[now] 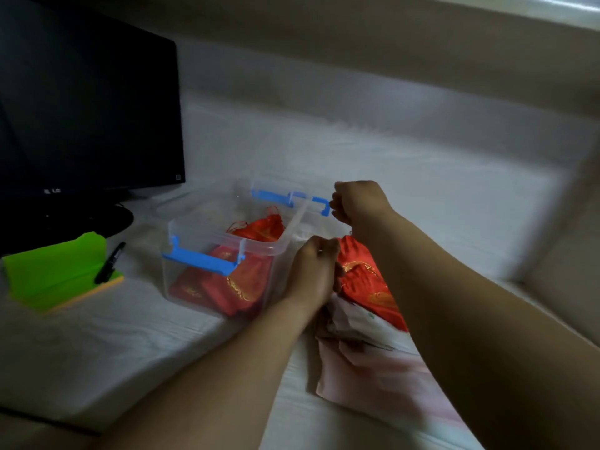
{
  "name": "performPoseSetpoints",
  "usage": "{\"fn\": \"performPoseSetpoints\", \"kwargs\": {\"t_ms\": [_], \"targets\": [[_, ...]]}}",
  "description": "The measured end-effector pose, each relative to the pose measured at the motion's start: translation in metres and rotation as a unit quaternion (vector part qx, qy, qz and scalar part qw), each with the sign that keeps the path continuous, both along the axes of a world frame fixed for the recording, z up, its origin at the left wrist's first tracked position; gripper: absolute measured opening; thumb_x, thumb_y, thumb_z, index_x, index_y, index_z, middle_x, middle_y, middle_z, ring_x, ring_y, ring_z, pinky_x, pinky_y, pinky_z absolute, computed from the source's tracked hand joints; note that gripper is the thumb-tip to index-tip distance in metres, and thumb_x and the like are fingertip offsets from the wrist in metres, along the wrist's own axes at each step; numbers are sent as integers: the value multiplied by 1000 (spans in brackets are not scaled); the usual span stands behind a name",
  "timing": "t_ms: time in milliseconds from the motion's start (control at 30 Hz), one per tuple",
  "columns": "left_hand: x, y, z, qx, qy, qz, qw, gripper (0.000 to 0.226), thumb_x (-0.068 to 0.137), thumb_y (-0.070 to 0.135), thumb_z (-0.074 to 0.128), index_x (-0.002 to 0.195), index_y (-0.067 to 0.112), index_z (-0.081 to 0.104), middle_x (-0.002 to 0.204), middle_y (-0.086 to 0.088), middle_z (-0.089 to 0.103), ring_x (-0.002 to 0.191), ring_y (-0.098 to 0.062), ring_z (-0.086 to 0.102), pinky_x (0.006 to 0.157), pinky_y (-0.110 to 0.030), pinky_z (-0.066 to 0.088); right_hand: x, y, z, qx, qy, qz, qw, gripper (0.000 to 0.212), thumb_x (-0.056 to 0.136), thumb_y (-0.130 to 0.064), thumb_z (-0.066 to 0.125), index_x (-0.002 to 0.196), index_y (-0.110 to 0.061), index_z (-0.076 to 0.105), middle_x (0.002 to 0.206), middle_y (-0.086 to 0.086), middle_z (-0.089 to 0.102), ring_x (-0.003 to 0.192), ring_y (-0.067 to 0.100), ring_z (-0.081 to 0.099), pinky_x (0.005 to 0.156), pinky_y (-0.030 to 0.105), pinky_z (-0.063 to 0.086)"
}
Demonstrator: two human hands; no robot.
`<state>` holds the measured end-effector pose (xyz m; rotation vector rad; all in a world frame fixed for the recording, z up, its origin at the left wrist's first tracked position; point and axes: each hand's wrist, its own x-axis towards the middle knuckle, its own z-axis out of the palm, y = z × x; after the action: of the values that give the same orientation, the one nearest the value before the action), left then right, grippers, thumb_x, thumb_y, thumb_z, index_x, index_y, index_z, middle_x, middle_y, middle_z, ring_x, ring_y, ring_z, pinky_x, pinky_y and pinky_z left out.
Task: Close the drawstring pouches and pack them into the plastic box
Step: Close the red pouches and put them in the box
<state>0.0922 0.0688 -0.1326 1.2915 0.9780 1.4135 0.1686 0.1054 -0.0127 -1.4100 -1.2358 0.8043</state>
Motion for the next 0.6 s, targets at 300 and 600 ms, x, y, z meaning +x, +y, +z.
{"fn": "performPoseSetpoints", "kwargs": {"t_ms": [300,600], "targets": [[2,7,-17,79,211,20,974,8,90,28,72,94,25,66,91,9,67,86,-7,66,88,-34,56,67,-34,-53,-26,-17,-28,999,16,97,-11,62,92,2,70,84,19,68,76,29,61,72,39,49],[0,11,-24,94,361,36,927,22,80,42,80,77,32,61,96,11,59,93,-16,63,90,-38,54,107,-53,-95,-37,-257,17,966,17,95,-32,70,96,-16,77,88,1,76,78,11,69,75,17,54]]}}
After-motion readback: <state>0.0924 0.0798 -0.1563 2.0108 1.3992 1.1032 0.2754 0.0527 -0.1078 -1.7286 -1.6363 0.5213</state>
